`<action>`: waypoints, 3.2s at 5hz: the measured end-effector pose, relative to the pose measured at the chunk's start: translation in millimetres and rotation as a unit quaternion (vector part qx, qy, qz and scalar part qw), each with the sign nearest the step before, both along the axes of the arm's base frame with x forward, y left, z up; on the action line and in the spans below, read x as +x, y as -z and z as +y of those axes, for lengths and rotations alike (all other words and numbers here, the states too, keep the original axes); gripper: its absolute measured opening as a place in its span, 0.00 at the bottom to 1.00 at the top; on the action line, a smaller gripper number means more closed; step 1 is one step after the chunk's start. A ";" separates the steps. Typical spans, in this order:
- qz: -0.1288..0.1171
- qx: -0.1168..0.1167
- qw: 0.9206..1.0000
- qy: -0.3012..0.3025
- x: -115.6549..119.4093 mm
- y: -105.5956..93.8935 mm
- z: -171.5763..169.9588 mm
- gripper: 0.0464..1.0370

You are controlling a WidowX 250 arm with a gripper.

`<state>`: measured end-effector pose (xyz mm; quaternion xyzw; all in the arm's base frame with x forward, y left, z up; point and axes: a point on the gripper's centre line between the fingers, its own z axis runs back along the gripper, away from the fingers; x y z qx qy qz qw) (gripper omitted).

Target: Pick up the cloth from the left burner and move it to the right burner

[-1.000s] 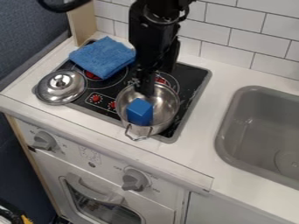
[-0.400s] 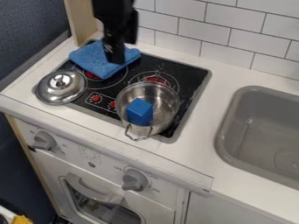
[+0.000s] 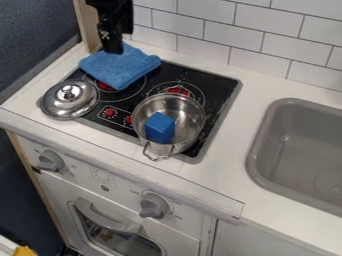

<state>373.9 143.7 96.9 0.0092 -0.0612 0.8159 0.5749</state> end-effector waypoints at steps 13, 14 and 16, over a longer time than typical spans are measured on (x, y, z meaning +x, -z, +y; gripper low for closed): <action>0.025 -0.031 0.993 0.115 36.5 73.4 -146.9 0.96; 0.029 -0.023 0.988 0.149 33.0 74.0 -171.3 0.96; 0.036 -0.030 0.986 0.162 29.7 71.1 -186.5 0.96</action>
